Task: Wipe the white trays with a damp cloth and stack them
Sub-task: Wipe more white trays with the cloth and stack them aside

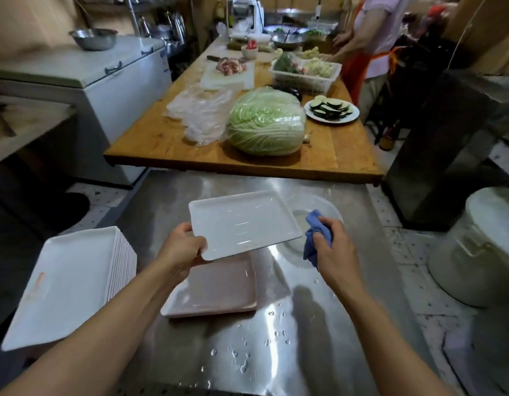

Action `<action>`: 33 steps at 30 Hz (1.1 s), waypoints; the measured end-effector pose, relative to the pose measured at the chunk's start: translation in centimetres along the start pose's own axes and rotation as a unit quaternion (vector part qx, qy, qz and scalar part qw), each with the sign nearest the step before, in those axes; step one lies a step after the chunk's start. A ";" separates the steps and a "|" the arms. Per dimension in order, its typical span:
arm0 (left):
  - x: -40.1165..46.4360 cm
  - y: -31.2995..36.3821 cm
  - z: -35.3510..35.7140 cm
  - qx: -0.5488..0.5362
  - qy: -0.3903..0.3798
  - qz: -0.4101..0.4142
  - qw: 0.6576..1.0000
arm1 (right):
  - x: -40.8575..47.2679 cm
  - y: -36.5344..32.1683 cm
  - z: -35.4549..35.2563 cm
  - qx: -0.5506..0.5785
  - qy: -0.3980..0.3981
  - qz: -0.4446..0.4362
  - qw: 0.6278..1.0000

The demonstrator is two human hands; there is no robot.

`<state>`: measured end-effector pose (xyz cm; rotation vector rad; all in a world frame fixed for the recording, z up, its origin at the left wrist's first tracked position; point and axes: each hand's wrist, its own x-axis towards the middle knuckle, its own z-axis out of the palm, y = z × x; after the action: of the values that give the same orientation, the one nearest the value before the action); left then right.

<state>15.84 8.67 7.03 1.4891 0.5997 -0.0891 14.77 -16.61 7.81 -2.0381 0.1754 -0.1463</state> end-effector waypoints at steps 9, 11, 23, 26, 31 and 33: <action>0.8 4.1 9.8 0.184 0.019 0.130 0.974 | 1.7 2.1 -4.2 0.041 0.048 0.044 0.997; 0.9 4.3 11.1 0.240 0.030 0.175 0.955 | 1.9 2.6 -4.6 0.039 0.049 0.046 0.997; 1.2 5.1 14.6 0.366 0.086 0.309 0.874 | 3.0 4.0 -5.6 0.047 0.048 0.047 0.997; 1.2 5.2 14.9 0.371 0.086 0.316 0.869 | 3.1 3.9 -5.7 0.047 0.047 0.044 0.997; 1.4 5.2 14.9 0.369 0.084 0.311 0.872 | 3.2 3.7 -5.9 0.044 0.045 0.036 0.997; 1.4 5.3 14.8 0.367 0.082 0.308 0.874 | 3.2 3.6 -5.9 0.043 0.044 0.037 0.997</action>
<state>23.97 -4.31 10.67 2.3894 0.1868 0.3493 16.59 -23.96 7.39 -1.9374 0.2951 -0.1942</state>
